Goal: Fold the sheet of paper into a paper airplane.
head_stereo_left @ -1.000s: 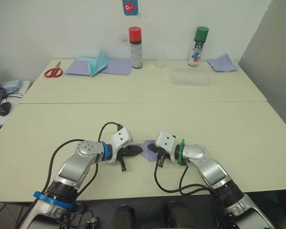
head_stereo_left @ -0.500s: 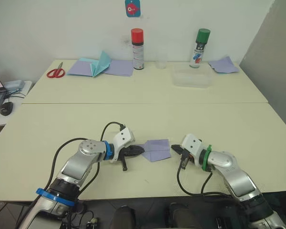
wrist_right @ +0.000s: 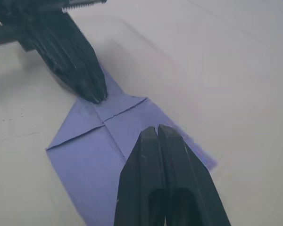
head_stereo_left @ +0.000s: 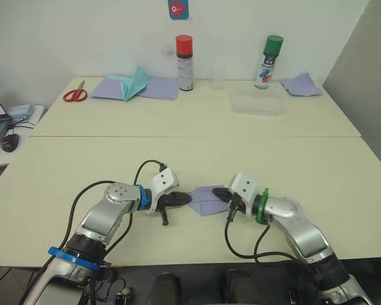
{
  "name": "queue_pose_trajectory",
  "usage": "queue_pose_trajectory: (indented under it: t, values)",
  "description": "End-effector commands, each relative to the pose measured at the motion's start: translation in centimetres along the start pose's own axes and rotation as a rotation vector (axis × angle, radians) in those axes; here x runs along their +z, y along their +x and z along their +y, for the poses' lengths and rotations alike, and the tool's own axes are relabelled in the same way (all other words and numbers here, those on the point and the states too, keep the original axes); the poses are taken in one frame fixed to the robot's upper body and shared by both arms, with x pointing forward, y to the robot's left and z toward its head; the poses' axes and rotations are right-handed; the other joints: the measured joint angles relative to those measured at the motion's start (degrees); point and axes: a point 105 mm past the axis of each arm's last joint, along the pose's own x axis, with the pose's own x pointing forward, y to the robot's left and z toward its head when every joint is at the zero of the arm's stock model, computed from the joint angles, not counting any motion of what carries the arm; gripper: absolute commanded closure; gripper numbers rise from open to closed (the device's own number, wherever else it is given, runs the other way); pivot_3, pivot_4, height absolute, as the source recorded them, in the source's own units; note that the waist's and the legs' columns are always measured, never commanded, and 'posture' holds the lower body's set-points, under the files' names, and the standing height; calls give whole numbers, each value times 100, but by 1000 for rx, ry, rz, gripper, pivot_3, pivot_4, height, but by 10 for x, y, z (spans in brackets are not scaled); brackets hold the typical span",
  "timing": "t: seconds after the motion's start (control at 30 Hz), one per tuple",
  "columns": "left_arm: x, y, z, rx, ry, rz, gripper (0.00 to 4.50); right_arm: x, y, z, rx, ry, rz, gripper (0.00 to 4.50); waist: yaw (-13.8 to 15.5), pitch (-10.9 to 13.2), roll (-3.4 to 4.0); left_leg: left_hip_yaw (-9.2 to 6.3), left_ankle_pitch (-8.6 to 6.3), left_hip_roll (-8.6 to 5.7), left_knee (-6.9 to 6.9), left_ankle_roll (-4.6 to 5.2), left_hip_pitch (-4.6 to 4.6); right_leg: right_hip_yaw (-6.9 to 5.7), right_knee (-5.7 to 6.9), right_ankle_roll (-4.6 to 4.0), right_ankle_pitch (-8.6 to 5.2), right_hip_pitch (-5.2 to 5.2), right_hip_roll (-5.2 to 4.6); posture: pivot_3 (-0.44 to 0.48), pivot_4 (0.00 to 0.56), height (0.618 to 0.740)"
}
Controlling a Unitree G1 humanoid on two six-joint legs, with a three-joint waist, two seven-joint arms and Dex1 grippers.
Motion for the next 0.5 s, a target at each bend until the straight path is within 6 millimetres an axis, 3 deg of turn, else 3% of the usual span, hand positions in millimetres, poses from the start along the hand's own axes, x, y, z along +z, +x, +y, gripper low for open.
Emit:
queue_pose_trajectory:
  t: [0.03, 0.13, 0.2, 0.3, 0.5]
  values:
    - [-45, -3, 1, 41, -91, 166, 4500, -6, 8, 1, 10, -14, 51, 4475, -1, -2, 1, 3, 0, -1, 0, 0, -1, 2, 0, 0, 0, 0, 0, 0, 150, 740]
    - [-36, -3, -3, 18, -55, 133, 4500, -15, 8, 5, 28, -17, 84, 4475, -1, -8, -8, 5, 0, 1, 0, 0, 0, 2, 0, 0, 0, 1, 0, 0, 150, 740]
    - [-8, 1, -3, 15, -50, 0, 4500, -16, 8, 6, 29, -12, 86, 4475, -1, -7, -7, 4, 0, 3, -1, 0, 1, 1, 0, 0, 0, 1, 1, 0, 150, 740]
    - [16, 5, -4, 4, -22, -89, 4500, -16, 8, 5, 28, -7, 84, 4475, 2, 2, -18, 6, 0, 2, -1, 0, -5, 1, 0, 0, 0, -2, 0, 0, 150, 740]
    - [17, 21, -7, -7, 22, -64, 4500, -18, 9, 6, 33, -9, 89, 4475, -3, 12, -34, 19, 0, -2, -3, 0, -25, 2, 2, 7, 4, 5, 11, 0, 150, 740]
